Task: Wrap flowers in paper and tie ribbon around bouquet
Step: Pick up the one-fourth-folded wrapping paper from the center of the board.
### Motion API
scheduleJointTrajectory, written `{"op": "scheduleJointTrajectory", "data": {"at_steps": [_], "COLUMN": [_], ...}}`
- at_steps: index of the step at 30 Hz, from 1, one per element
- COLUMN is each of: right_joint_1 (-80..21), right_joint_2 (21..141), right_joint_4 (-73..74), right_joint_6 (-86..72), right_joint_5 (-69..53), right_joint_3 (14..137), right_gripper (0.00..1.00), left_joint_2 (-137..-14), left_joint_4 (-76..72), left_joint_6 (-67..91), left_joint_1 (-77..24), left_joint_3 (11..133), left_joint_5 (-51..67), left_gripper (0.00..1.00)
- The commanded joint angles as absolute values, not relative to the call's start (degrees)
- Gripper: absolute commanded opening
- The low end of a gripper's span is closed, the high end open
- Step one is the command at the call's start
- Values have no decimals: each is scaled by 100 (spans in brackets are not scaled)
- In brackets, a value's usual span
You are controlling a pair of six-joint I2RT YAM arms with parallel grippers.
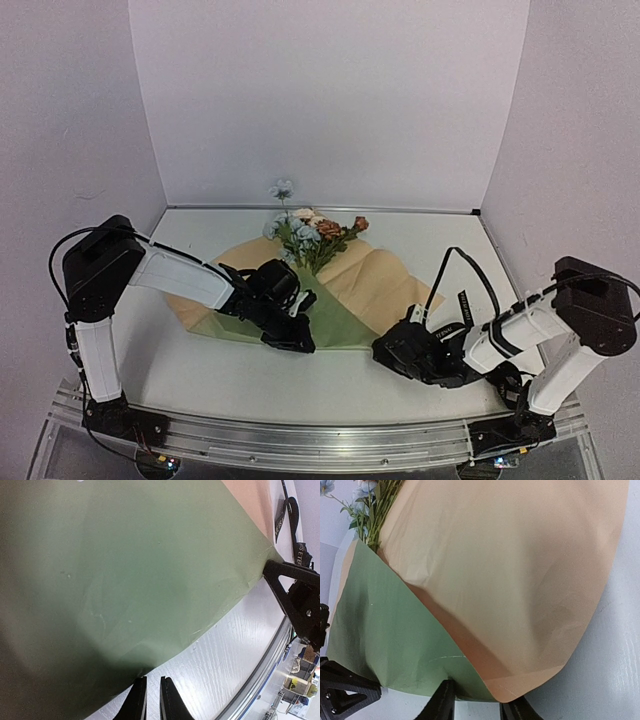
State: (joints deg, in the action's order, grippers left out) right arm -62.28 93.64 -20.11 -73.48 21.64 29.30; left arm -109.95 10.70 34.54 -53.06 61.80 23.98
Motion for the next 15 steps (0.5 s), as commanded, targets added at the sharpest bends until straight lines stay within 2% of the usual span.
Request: {"op": "scheduleJointTrajectory", "data": {"at_steps": [1,3,6,7,15], "right_joint_1": [-6197,-6178,-6144,-6137,-6125], "right_joint_2": [9242,9118,8973,8917,8062], "right_joint_4": [-1793,-1762,-1642,-1586,-470], "right_joint_6": [-7243,-7165,-7121,-7109,-6836], "right_joint_5": [2505,2615,2704,2722,3042], "right_joint_3": [2690,2601,2524,2496,2431], "right_gripper": [25,19,3,1,0], "left_joint_2": [-10974,-10931,-10880,-10852,-10668], "left_joint_4": [1147,1158,1176,1178,797], "left_joint_6": [3491,3497,3513,3527,3947], "left_joint_1": [-5273,-5273,-5273,-5275,-5273], "left_joint_3": [6271,6303,6397,6429,6760], "left_joint_5": [2502,2564,2695,2748,3287], "left_gripper": [12,12,12,12,13]}}
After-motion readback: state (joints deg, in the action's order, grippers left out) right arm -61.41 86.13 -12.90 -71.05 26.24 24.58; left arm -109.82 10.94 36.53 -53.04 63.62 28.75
